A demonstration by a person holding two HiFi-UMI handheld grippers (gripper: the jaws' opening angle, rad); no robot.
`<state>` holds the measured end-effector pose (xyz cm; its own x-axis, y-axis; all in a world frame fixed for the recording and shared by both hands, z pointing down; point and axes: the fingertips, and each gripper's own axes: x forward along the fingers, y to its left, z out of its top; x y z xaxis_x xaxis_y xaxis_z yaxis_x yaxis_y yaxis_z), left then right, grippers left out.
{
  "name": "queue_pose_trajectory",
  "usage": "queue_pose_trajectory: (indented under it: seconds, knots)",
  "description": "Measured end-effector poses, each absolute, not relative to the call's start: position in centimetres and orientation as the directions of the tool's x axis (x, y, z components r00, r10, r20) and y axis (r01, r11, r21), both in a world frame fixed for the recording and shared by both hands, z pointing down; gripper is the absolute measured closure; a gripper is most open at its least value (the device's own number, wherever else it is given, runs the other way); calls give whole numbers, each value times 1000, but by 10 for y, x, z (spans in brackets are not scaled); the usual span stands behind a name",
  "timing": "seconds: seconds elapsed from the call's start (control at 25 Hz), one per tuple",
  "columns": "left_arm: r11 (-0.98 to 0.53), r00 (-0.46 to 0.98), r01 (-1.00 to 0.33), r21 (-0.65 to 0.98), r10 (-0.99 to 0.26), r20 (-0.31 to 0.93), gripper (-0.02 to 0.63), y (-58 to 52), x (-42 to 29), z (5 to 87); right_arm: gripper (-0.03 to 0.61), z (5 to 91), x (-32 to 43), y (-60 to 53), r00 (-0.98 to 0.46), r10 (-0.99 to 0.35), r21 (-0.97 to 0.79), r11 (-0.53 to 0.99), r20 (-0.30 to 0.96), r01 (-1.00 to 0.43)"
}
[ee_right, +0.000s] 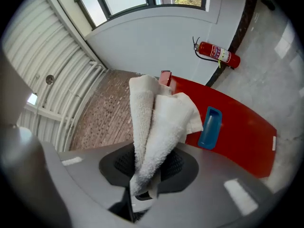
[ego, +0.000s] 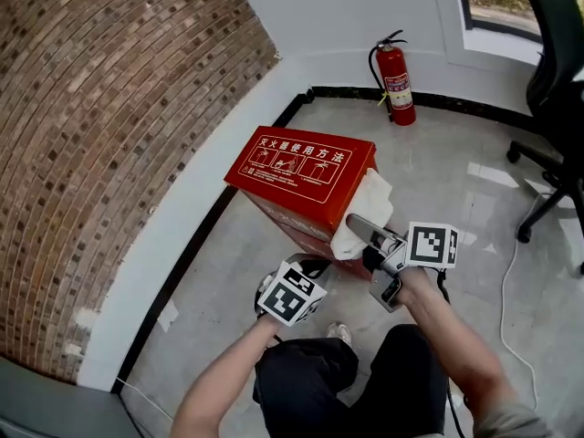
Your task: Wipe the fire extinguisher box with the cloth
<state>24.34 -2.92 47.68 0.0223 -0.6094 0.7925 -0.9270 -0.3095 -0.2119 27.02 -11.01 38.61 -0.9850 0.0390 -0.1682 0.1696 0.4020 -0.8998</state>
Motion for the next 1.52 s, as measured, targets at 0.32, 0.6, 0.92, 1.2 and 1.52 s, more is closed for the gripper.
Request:
queue_pose_trajectory:
  seconds: [0.32, 0.6, 0.92, 1.2, 1.52]
  knots:
    - [-287, 84, -941, -182, -715, 694, 612, -42, 214, 463, 469, 412, 297, -144, -989, -145, -722, 687, -32, -78]
    - [-323, 103, -925, -198, -718, 688, 612, -40, 166, 414, 458, 368, 300, -177, -915, -393, -413, 822, 87, -392]
    - [-300, 174, -950, -86, -738, 652, 612, -54, 151, 280, 457, 241, 274, -182, -874, -409, -222, 856, 261, -466]
    - [-260, 243, -964, 53, -790, 563, 612, -69, 152, 131, 457, 100, 239, -168, -887, -365, -180, 888, 284, -423]
    - [-254, 290, -957, 141, -838, 463, 612, -79, 142, -6, 456, -11, 205, -151, -894, -326, -169, 906, 307, -388]
